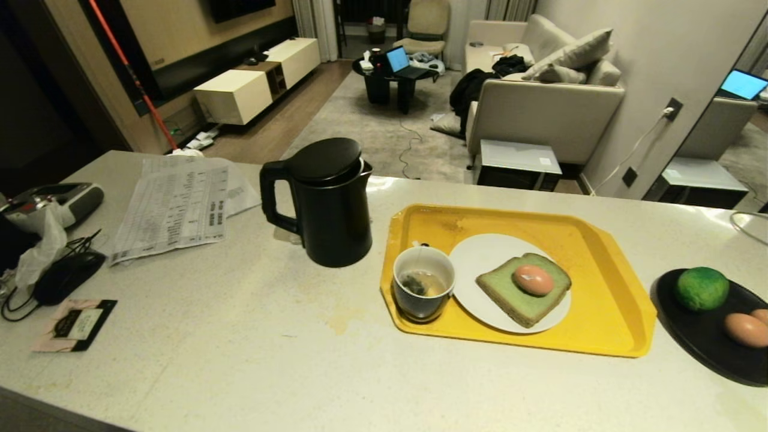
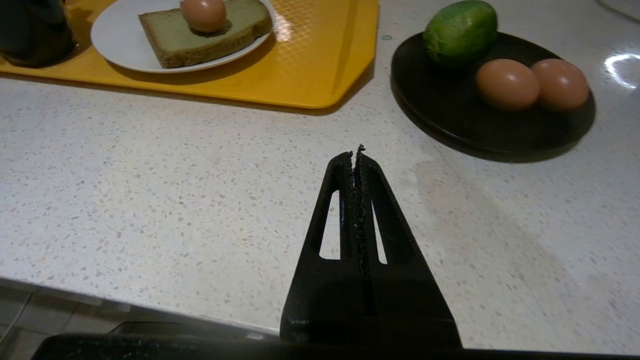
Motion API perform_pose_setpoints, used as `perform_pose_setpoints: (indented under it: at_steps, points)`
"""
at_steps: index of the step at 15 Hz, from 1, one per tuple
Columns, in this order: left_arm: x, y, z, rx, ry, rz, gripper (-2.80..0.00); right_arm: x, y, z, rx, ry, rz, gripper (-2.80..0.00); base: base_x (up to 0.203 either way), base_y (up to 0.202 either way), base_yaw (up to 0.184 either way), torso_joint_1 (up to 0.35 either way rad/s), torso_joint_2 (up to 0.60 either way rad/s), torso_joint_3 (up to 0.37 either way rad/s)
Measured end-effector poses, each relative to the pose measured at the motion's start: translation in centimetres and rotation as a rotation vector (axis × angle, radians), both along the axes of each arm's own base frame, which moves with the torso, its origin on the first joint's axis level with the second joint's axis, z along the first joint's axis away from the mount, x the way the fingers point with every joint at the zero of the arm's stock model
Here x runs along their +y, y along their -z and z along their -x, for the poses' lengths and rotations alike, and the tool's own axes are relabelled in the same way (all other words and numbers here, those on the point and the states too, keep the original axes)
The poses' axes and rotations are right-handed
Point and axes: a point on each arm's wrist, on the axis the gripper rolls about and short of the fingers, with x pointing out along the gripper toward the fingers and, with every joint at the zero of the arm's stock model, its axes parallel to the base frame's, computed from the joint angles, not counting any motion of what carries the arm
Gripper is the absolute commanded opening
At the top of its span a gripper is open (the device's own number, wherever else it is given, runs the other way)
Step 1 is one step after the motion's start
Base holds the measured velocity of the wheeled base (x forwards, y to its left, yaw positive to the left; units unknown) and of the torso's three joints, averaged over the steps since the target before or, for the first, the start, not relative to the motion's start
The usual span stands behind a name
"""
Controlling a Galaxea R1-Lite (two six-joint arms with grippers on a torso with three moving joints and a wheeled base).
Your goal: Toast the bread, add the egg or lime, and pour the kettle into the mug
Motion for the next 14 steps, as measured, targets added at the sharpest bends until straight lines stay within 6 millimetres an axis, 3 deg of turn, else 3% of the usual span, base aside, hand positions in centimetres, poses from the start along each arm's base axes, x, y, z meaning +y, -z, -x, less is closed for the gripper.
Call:
perform_pose_setpoints:
  at_steps: [14]
  points:
    - [0.00,0.00,0.00,0.000,-0.001,0.000,-2.80,0.00,0.00,0.00,0.000,-0.001,0.000,-2.80,0.000,0.000,-0.005,0.000,0.00,0.000]
